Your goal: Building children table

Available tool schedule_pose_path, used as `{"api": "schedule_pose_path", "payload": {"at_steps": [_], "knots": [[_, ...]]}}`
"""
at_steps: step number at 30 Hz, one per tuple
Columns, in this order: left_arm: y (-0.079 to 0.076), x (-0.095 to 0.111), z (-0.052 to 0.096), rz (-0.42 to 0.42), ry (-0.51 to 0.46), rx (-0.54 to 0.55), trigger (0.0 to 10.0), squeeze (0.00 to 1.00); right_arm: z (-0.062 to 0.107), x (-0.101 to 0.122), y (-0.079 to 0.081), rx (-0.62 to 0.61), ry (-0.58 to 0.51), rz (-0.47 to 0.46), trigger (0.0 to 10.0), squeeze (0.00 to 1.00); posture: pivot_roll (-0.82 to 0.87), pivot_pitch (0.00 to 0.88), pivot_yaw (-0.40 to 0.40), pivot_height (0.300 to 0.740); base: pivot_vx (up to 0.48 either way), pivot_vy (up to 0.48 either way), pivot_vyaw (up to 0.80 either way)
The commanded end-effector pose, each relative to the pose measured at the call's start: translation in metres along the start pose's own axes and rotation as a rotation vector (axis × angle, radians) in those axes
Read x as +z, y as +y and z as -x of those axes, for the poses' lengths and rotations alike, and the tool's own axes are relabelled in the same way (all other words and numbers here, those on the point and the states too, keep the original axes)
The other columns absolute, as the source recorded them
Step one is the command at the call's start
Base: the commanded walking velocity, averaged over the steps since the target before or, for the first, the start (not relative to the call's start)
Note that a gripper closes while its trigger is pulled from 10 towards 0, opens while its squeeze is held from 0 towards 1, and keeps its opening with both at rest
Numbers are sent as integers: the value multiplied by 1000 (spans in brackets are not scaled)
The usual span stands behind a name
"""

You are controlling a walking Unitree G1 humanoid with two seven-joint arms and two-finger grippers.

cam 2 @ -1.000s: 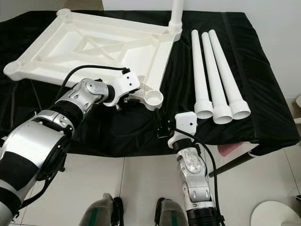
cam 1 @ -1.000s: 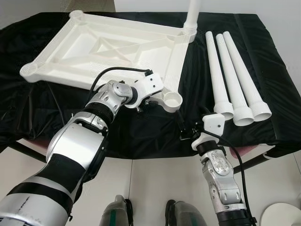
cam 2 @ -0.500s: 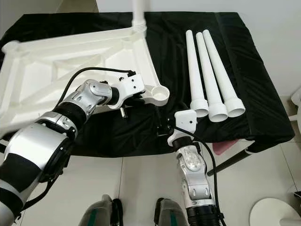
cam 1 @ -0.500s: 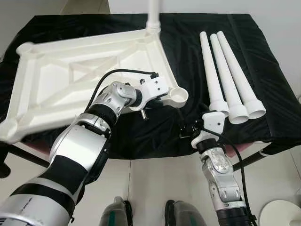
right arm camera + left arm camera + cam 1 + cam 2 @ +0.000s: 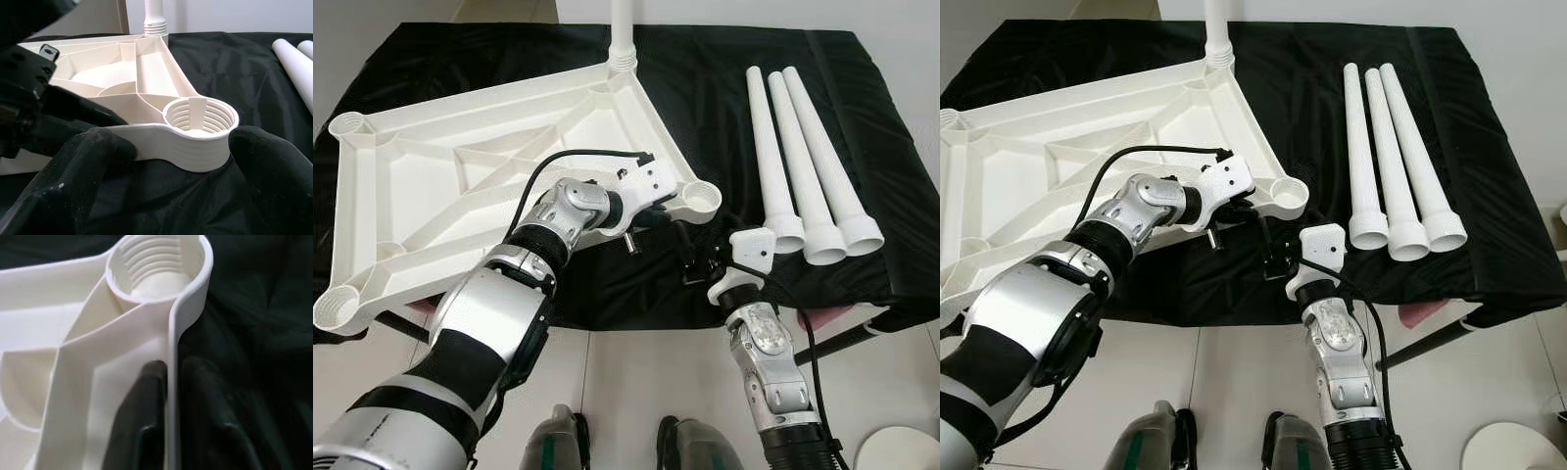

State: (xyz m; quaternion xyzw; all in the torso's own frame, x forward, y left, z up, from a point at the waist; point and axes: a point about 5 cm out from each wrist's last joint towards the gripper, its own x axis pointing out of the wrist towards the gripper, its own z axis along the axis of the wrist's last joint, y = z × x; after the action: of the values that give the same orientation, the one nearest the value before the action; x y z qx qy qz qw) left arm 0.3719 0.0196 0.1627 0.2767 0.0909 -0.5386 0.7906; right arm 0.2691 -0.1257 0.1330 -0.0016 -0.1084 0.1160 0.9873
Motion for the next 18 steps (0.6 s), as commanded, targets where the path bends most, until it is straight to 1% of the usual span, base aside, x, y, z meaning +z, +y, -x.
{"api": "schedule_pose_path", "payload": {"at_steps": [1,4,5,7,8,9,12,13,14,15,17,18], "knots": [[-8,-13,-3,26,48,-21,10000,1000,0,-3,1,6,12,-7,10000,0,-33,105,55,740,0,0,0],[-6,-14,-1,17,51,-7,10000,1000,0,-3,1,6,11,-6,10000,0,-33,105,55,740,0,0,0],[-3,-11,1,19,38,-8,10000,0,0,-3,0,4,11,-6,10000,0,-33,105,55,740,0,0,0],[-3,-11,1,19,38,-8,10000,0,0,-3,0,4,11,-6,10000,0,-33,105,55,740,0,0,0],[1,-6,4,21,16,-26,10000,0,-1,-4,0,3,11,-6,10000,0,-29,101,55,740,0,0,0],[1,-6,4,21,16,-26,10000,0,-1,-4,0,3,11,-6,10000,0,-29,101,55,740,0,0,0],[13,11,16,-15,-47,-91,10000,0,-4,-4,0,8,9,-6,10000,0,-18,101,47,740,0,0,0],[13,11,16,-15,-47,-91,10000,0,-4,-4,0,8,9,-6,10000,0,-18,101,47,740,0,0,0],[17,19,20,-29,-75,-104,10000,0,-5,-4,0,11,8,-5,10000,0,-14,100,44,740,0,0,0],[17,19,20,-29,-75,-104,10000,0,-5,-4,0,11,8,-5,10000,0,-14,100,44,740,0,0,0],[23,30,27,-33,-118,-125,10000,0,-7,-4,-1,16,6,-3,10000,0,-10,98,42,740,0,0,0],[23,30,27,-33,-118,-125,10000,0,-7,-4,-1,16,6,-3,10000,0,-10,98,42,740,0,0,0]]}}
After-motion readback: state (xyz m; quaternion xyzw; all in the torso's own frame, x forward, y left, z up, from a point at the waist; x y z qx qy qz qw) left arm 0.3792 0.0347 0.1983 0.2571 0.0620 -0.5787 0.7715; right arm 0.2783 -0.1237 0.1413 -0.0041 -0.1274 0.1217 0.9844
